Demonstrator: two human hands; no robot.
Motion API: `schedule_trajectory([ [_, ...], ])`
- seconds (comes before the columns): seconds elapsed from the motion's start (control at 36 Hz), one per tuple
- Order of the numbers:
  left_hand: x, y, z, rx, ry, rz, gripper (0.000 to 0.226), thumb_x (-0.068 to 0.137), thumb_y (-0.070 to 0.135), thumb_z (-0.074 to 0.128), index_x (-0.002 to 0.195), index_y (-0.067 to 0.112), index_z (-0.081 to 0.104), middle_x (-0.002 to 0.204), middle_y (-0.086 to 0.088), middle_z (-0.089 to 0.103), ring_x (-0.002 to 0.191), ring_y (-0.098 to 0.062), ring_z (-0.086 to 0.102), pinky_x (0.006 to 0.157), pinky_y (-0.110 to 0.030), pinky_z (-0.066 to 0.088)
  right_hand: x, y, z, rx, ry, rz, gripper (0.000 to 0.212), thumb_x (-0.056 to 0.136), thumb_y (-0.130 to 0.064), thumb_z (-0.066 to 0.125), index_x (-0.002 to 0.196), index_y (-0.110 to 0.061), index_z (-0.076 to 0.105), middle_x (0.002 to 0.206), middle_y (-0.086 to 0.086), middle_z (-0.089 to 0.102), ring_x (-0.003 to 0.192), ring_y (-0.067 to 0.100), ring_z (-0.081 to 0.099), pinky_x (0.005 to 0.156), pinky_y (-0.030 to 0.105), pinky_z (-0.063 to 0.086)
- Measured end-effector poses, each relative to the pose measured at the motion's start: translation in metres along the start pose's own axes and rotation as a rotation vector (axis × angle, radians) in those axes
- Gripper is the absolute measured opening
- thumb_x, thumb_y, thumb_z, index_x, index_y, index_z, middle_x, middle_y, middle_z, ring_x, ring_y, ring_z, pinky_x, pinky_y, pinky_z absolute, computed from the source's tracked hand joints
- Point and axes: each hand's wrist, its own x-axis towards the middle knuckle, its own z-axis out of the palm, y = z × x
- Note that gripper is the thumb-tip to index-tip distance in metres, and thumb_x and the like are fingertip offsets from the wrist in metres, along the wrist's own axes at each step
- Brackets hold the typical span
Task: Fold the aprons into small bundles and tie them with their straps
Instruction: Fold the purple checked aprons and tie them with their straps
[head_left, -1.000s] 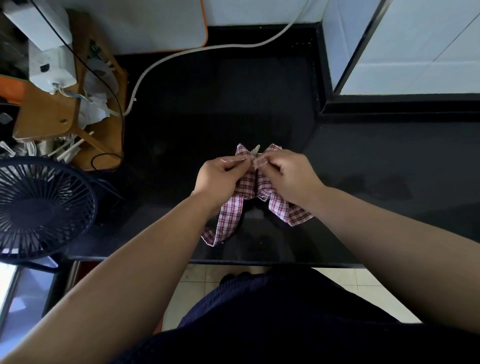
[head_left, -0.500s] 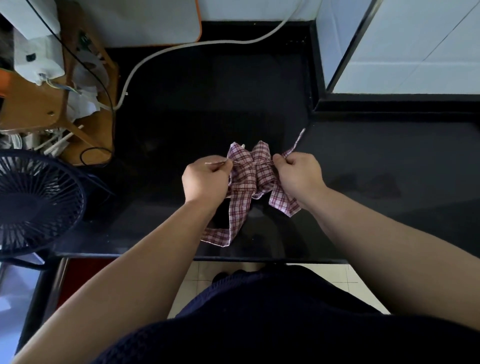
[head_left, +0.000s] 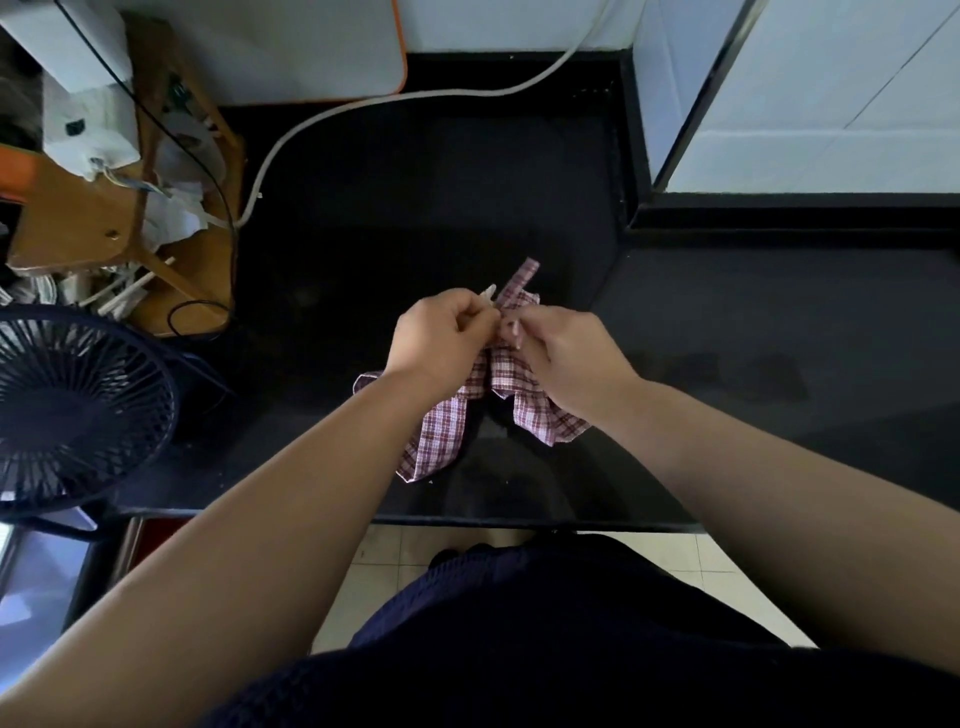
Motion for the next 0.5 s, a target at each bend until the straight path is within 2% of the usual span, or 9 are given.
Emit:
schedule_trajectory([
  [0.06, 0.000, -0.001, -0.001, -0.014, -0.039, -0.009, 0.012, 0.093, 0.028, 0.062, 0.092, 0.021, 0.072, 0.084, 0.002, 0.070, 0.076, -0.011, 0.063, 0.067, -0.022, 0.051, 0.001, 0.000, 0.001, -0.156, 0.078, -0.142, 0.025, 0.092, -0.019, 0.051, 0.093, -0.002, 0.071, 0.094, 0.013, 0.069, 0.075, 0.026, 0.067, 0.063, 0.033, 0.055],
  [0.11, -0.002, -0.002, -0.003, -0.057, -0.071, -0.009, 0.013, 0.094, 0.029, 0.061, 0.092, 0.023, 0.073, 0.085, -0.003, 0.071, 0.070, -0.013, 0.060, 0.064, -0.029, 0.049, 0.003, 0.002, 0.000, -0.308, 0.105, -0.202, 0.032, 0.090, -0.023, 0.045, 0.087, -0.003, 0.070, 0.109, 0.016, 0.066, 0.069, 0.027, 0.067, 0.051, 0.031, 0.055],
  [0.14, -0.002, -0.002, -0.004, -0.070, -0.091, -0.009, 0.013, 0.095, 0.030, 0.059, 0.092, 0.026, 0.072, 0.084, -0.006, 0.071, 0.066, -0.013, 0.056, 0.061, -0.028, 0.046, 0.005, 0.003, 0.000, -0.349, 0.076, -0.201, 0.032, 0.091, -0.023, 0.044, 0.088, -0.002, 0.068, 0.119, 0.017, 0.062, 0.071, 0.028, 0.068, 0.052, 0.031, 0.055],
  [0.19, -0.003, -0.003, -0.008, -0.081, -0.141, -0.013, 0.014, 0.096, 0.031, 0.056, 0.090, 0.033, 0.069, 0.081, -0.002, 0.069, 0.064, -0.009, 0.055, 0.057, -0.021, 0.045, 0.009, 0.003, -0.001, -0.343, -0.046, -0.140, 0.027, 0.098, -0.020, 0.043, 0.104, 0.000, 0.061, 0.130, 0.015, 0.056, 0.091, 0.033, 0.067, 0.067, 0.040, 0.056],
  [0.25, -0.004, -0.004, -0.011, -0.082, -0.200, -0.011, 0.015, 0.097, 0.031, 0.055, 0.089, 0.032, 0.068, 0.077, 0.003, 0.064, 0.065, -0.009, 0.054, 0.061, -0.022, 0.045, 0.012, 0.005, -0.001, -0.286, -0.127, -0.077, 0.020, 0.102, -0.020, 0.040, 0.106, -0.004, 0.050, 0.109, 0.011, 0.059, 0.093, 0.029, 0.063, 0.068, 0.031, 0.049],
  [0.28, -0.005, -0.005, -0.011, -0.075, -0.228, -0.005, 0.014, 0.097, 0.029, 0.055, 0.091, 0.031, 0.068, 0.078, 0.005, 0.064, 0.066, -0.009, 0.055, 0.063, -0.023, 0.046, 0.012, 0.005, -0.001, -0.218, -0.118, -0.030, 0.016, 0.102, -0.022, 0.040, 0.100, -0.008, 0.047, 0.094, 0.006, 0.056, 0.083, 0.023, 0.060, 0.061, 0.022, 0.043],
  [0.33, -0.007, -0.005, -0.012, -0.043, -0.245, 0.027, 0.013, 0.095, 0.021, 0.058, 0.100, 0.031, 0.065, 0.086, 0.012, 0.066, 0.075, -0.004, 0.061, 0.068, -0.016, 0.049, 0.010, 0.001, -0.002, -0.034, -0.074, 0.076, 0.014, 0.101, -0.022, 0.043, 0.093, -0.011, 0.046, 0.076, -0.004, 0.050, 0.066, 0.007, 0.053, 0.053, 0.016, 0.038],
  [0.42, -0.011, -0.010, -0.009, -0.047, -0.109, 0.057, 0.021, 0.090, 0.017, 0.066, 0.106, 0.027, 0.059, 0.092, 0.013, 0.066, 0.090, 0.000, 0.062, 0.072, -0.014, 0.049, 0.009, -0.003, 0.002, 0.153, -0.018, 0.179, 0.013, 0.098, -0.020, 0.052, 0.089, -0.010, 0.051, 0.068, -0.010, 0.050, 0.056, -0.004, 0.052, 0.051, 0.010, 0.038],
  [0.5, -0.013, -0.012, -0.002, 0.001, 0.016, 0.121, 0.023, 0.086, 0.017, 0.069, 0.100, 0.023, 0.053, 0.085, 0.015, 0.065, 0.084, 0.001, 0.061, 0.072, -0.014, 0.047, 0.015, -0.003, 0.007, 0.391, 0.085, 0.413, 0.019, 0.090, -0.021, 0.065, 0.088, -0.002, 0.061, 0.074, 0.000, 0.061, 0.061, 0.003, 0.055, 0.054, 0.012, 0.040],
])
